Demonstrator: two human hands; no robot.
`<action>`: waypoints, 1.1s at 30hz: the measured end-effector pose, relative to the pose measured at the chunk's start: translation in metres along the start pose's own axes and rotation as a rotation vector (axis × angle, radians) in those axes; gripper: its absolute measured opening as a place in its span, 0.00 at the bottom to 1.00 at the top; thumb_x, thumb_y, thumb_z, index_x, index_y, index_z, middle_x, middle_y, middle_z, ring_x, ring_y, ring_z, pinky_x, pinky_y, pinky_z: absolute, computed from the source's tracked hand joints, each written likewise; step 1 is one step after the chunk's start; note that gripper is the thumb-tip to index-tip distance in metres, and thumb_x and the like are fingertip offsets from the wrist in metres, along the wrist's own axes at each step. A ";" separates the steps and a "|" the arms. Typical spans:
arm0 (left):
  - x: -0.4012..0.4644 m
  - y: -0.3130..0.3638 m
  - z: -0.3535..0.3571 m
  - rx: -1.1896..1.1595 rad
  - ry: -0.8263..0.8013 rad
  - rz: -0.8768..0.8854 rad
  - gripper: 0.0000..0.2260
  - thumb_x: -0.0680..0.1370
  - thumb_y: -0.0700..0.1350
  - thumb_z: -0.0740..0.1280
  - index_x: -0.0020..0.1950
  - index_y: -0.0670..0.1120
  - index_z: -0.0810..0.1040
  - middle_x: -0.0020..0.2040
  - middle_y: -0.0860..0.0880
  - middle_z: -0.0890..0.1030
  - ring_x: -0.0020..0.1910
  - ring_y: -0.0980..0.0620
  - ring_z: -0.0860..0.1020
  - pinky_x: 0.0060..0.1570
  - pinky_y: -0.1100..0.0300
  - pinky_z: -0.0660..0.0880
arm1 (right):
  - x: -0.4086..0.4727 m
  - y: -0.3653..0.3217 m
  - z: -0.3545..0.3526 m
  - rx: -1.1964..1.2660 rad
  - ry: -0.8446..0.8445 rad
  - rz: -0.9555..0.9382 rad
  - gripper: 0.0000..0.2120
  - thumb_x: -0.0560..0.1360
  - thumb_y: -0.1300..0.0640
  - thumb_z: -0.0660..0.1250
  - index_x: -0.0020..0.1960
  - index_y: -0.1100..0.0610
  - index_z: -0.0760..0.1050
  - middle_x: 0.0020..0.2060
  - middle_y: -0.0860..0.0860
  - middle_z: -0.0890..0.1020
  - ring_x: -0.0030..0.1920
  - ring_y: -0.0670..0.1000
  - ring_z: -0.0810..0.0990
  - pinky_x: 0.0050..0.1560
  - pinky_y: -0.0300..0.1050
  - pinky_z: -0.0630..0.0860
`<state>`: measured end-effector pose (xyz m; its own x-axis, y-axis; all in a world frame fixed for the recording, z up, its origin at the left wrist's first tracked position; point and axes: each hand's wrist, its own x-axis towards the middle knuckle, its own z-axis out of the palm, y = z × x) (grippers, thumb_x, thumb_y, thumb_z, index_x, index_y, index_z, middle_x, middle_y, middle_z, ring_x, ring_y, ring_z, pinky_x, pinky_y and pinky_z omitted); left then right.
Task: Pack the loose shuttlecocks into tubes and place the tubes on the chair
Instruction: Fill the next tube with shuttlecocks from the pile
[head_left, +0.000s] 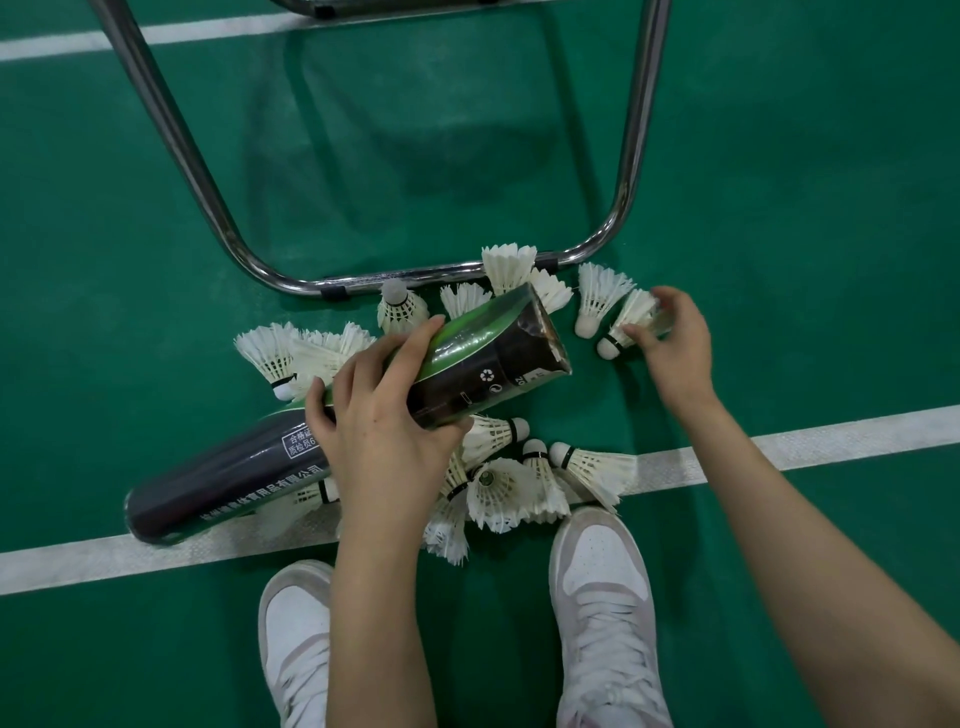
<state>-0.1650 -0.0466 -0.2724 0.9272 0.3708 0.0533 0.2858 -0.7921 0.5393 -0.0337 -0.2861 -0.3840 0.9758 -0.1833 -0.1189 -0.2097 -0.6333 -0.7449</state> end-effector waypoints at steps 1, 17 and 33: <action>0.000 0.000 0.000 -0.004 -0.001 -0.001 0.37 0.60 0.48 0.79 0.67 0.59 0.71 0.62 0.51 0.74 0.62 0.49 0.68 0.67 0.45 0.51 | -0.002 0.000 0.001 0.034 0.015 0.020 0.23 0.72 0.61 0.71 0.64 0.60 0.69 0.56 0.54 0.76 0.56 0.52 0.73 0.56 0.37 0.66; -0.006 -0.006 -0.002 0.006 -0.046 -0.027 0.39 0.61 0.48 0.79 0.68 0.61 0.68 0.62 0.52 0.73 0.64 0.50 0.68 0.68 0.45 0.50 | -0.060 -0.076 -0.034 0.441 -0.003 0.036 0.11 0.72 0.61 0.71 0.50 0.53 0.72 0.41 0.46 0.82 0.42 0.45 0.80 0.50 0.39 0.74; -0.005 -0.006 -0.002 0.010 -0.013 -0.020 0.38 0.60 0.46 0.79 0.68 0.60 0.69 0.61 0.52 0.74 0.63 0.50 0.69 0.68 0.44 0.51 | -0.125 -0.133 -0.043 0.525 -0.208 -0.066 0.17 0.63 0.47 0.71 0.50 0.43 0.72 0.47 0.45 0.82 0.53 0.45 0.78 0.58 0.38 0.72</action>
<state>-0.1718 -0.0429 -0.2745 0.9242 0.3804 0.0321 0.3065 -0.7896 0.5316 -0.1309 -0.2114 -0.2414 0.9884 0.0295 -0.1487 -0.1416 -0.1700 -0.9752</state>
